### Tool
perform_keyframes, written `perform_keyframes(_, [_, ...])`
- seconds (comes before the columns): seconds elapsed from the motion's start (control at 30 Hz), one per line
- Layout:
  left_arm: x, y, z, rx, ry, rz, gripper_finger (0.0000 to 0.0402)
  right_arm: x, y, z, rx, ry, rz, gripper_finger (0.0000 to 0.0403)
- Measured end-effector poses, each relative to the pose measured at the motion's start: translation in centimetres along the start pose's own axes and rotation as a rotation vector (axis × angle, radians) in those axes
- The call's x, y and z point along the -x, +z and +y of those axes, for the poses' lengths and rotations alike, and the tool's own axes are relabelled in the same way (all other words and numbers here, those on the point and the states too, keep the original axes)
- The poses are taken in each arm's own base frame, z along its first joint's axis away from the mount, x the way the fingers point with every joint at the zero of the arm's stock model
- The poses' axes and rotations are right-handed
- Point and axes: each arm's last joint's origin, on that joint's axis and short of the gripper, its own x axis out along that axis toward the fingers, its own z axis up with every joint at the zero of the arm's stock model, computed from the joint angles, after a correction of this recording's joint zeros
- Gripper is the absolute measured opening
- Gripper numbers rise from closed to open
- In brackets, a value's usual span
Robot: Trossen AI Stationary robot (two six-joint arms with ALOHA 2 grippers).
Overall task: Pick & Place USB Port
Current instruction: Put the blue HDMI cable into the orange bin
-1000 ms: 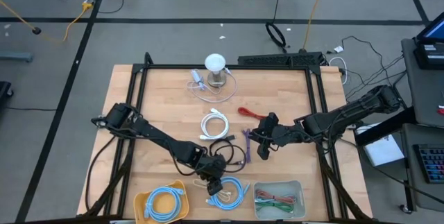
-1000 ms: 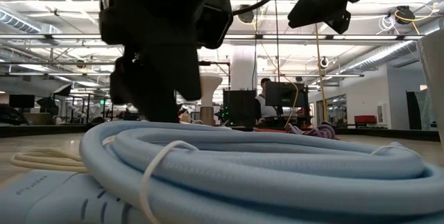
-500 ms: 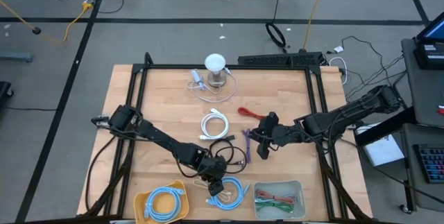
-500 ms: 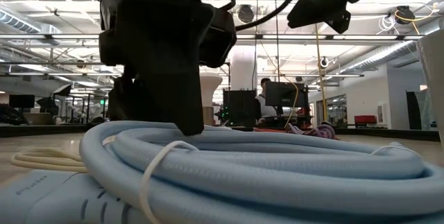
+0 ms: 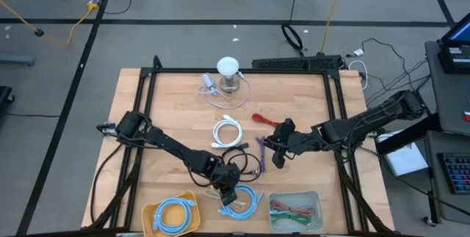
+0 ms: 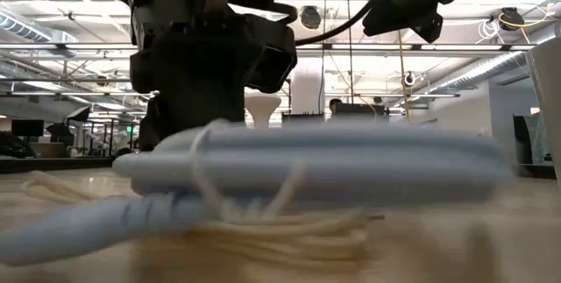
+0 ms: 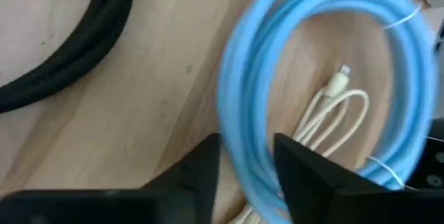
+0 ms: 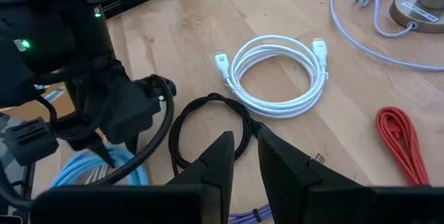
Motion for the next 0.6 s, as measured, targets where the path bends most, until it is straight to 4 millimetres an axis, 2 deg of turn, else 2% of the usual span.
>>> perform_keyframes(0.13, [-0.1,0.1,0.2,0.003,0.004,-0.002,0.0039,0.0,0.0,0.0,0.0,0.0,0.0,0.0059])
perform_keyframes(0.2, [-0.1,0.2,0.2,0.0,-0.012,0.01,0.0016,0.0,0.0,0.0,-0.001,0.0,-0.001,0.0059])
perform_keyframes(0.43, [0.4,0.2,0.1,0.0,-0.032,0.03,0.0011,0.0,0.0,0.0,-0.002,0.0,-0.004,0.0059])
perform_keyframes(0.6, [2.3,0.4,-0.5,-0.02,-0.053,-0.006,0.0011,0.0,0.1,0.0,-0.004,-0.002,-0.01,0.0059])
